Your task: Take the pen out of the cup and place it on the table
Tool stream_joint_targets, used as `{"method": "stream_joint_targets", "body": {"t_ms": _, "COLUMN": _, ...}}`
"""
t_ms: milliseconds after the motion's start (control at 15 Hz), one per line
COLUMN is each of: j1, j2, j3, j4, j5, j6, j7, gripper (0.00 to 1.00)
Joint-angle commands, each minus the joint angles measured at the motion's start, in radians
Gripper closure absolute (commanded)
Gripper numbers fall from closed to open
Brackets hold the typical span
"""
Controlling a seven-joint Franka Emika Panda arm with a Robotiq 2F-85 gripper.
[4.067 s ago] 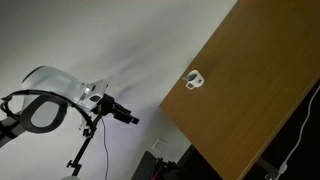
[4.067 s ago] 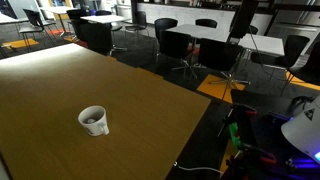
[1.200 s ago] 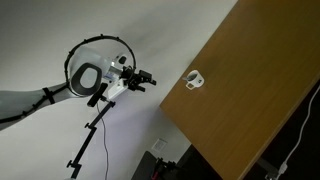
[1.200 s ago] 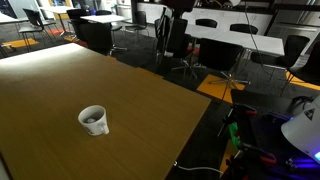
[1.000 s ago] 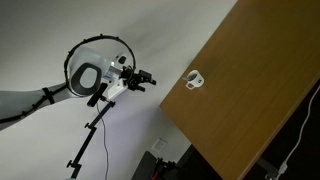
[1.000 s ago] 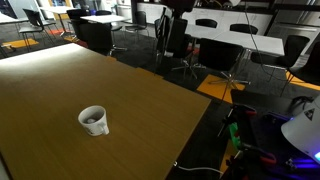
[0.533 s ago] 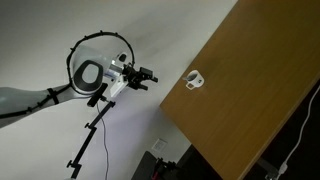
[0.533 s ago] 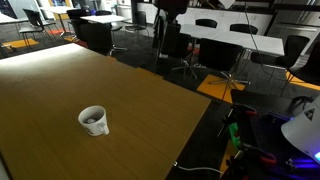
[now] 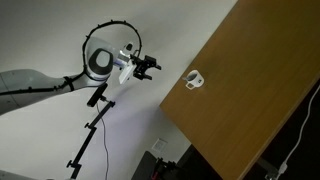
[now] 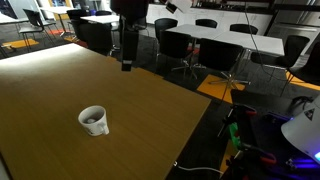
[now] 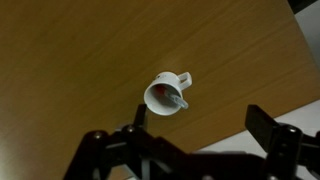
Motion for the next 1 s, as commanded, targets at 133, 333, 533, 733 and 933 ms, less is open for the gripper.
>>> {"method": "stream_joint_targets", "body": {"t_ms": 133, "j1": 0.022, "j2": 0.207, "j3": 0.017, "j4": 0.152, "j5": -0.016, "j6": -0.004, "j7": -0.034, "gripper": 0.00}}
{"method": "stream_joint_targets", "body": {"t_ms": 333, "j1": 0.046, "j2": 0.287, "j3": 0.002, "j4": 0.195, "j5": -0.089, "j6": 0.029, "j7": 0.009, "gripper": 0.00}}
{"method": "stream_joint_targets", "body": {"t_ms": 533, "j1": 0.065, "j2": 0.355, "j3": -0.020, "j4": 0.236, "j5": -0.155, "j6": 0.086, "j7": 0.050, "gripper": 0.00}}
{"method": "stream_joint_targets", "body": {"t_ms": 733, "j1": 0.082, "j2": 0.429, "j3": -0.043, "j4": 0.299, "j5": -0.185, "j6": 0.094, "j7": 0.093, "gripper": 0.00}}
{"method": "stream_joint_targets", "body": {"t_ms": 933, "j1": 0.095, "j2": 0.492, "j3": -0.051, "j4": 0.365, "j5": -0.187, "j6": 0.074, "j7": 0.094, "gripper": 0.00}}
